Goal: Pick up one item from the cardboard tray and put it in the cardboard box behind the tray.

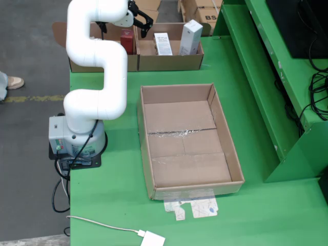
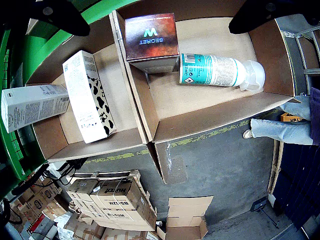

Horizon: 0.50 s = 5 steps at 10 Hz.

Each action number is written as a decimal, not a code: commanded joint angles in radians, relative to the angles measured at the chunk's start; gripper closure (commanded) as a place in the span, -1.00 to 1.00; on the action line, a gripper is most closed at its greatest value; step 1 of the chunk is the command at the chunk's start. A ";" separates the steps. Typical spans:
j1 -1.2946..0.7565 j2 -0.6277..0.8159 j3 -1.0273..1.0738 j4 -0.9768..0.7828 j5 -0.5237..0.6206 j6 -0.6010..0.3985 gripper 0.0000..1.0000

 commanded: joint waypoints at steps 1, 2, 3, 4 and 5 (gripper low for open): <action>-0.006 0.031 0.026 0.012 -0.006 -0.005 -1.00; -0.008 0.047 0.026 -0.021 0.006 0.003 -1.00; -0.008 0.047 0.026 -0.021 0.006 0.003 -1.00; -0.008 0.047 0.026 -0.021 0.006 0.003 -1.00; 0.014 0.119 0.026 -0.087 -0.006 0.045 -1.00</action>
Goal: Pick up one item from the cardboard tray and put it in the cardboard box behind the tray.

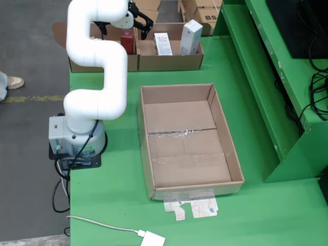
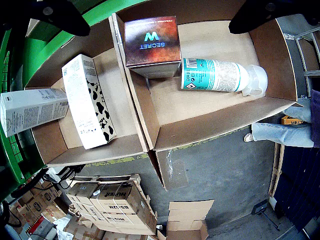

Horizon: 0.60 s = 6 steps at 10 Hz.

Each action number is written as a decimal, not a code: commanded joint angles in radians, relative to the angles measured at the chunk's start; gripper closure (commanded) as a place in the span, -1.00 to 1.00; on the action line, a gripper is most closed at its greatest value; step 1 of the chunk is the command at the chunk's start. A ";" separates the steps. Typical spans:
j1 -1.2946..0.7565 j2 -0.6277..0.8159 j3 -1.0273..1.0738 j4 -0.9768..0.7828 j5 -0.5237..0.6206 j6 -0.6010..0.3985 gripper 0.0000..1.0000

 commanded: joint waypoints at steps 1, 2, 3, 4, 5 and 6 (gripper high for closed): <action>0.015 0.119 0.026 -0.058 -0.007 0.045 -1.00; 0.039 0.179 0.026 -0.063 -0.063 0.054 -1.00; 0.039 0.179 0.026 -0.062 -0.063 0.054 -1.00; 0.039 0.179 0.026 -0.063 -0.063 0.054 -1.00; 0.063 0.287 0.026 -0.150 -0.107 0.081 -1.00; 0.063 0.287 0.026 -0.150 -0.107 0.081 -1.00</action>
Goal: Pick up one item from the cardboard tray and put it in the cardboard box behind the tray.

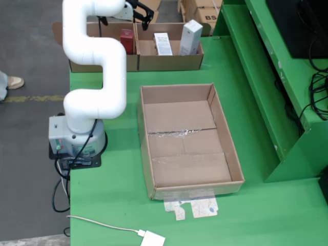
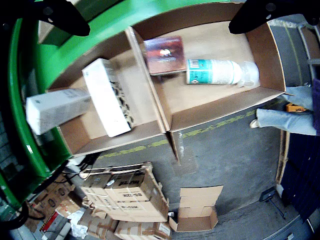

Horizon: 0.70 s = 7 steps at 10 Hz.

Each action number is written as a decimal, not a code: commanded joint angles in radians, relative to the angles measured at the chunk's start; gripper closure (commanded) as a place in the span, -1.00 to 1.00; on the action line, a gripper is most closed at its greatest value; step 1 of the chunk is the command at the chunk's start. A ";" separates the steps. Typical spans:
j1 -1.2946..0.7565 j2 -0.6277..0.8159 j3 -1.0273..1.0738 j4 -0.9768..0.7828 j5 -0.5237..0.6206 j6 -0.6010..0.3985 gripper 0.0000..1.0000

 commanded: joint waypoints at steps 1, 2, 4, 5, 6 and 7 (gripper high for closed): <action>0.046 0.209 0.023 -0.132 -0.075 0.051 -1.00; 0.046 0.209 0.023 -0.132 -0.075 0.051 -1.00; 0.071 0.252 0.023 -0.112 -0.126 0.042 -1.00; 0.071 0.252 0.023 -0.112 -0.126 0.042 -1.00; 0.052 0.296 0.023 -0.166 -0.127 0.049 -1.00; 0.052 0.296 0.023 -0.166 -0.127 0.049 -1.00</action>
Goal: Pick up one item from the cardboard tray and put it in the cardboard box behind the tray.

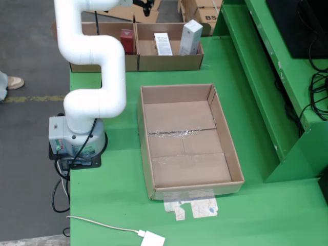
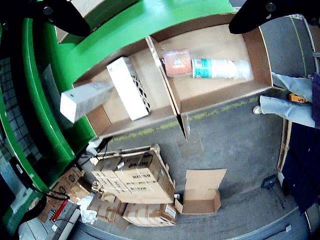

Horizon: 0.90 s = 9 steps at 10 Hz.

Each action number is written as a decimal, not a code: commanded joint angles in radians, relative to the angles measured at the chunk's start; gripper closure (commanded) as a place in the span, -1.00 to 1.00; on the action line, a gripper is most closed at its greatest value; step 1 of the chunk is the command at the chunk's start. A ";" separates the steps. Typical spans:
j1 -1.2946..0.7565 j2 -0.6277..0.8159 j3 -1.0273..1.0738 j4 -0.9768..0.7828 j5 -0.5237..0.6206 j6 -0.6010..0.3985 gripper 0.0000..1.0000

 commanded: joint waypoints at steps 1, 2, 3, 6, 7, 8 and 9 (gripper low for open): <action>-0.089 0.152 0.020 -0.204 0.052 0.033 -1.00; -0.089 0.152 0.020 -0.204 0.052 0.033 -1.00; -0.128 0.207 0.020 -0.291 0.074 0.043 -1.00; -0.286 0.319 0.020 -0.458 0.117 0.019 -1.00; -0.286 0.319 0.020 -0.458 0.117 0.019 -1.00; -0.384 0.375 0.020 -0.544 0.141 -0.010 -1.00; -0.384 0.375 0.020 -0.544 0.141 -0.010 -1.00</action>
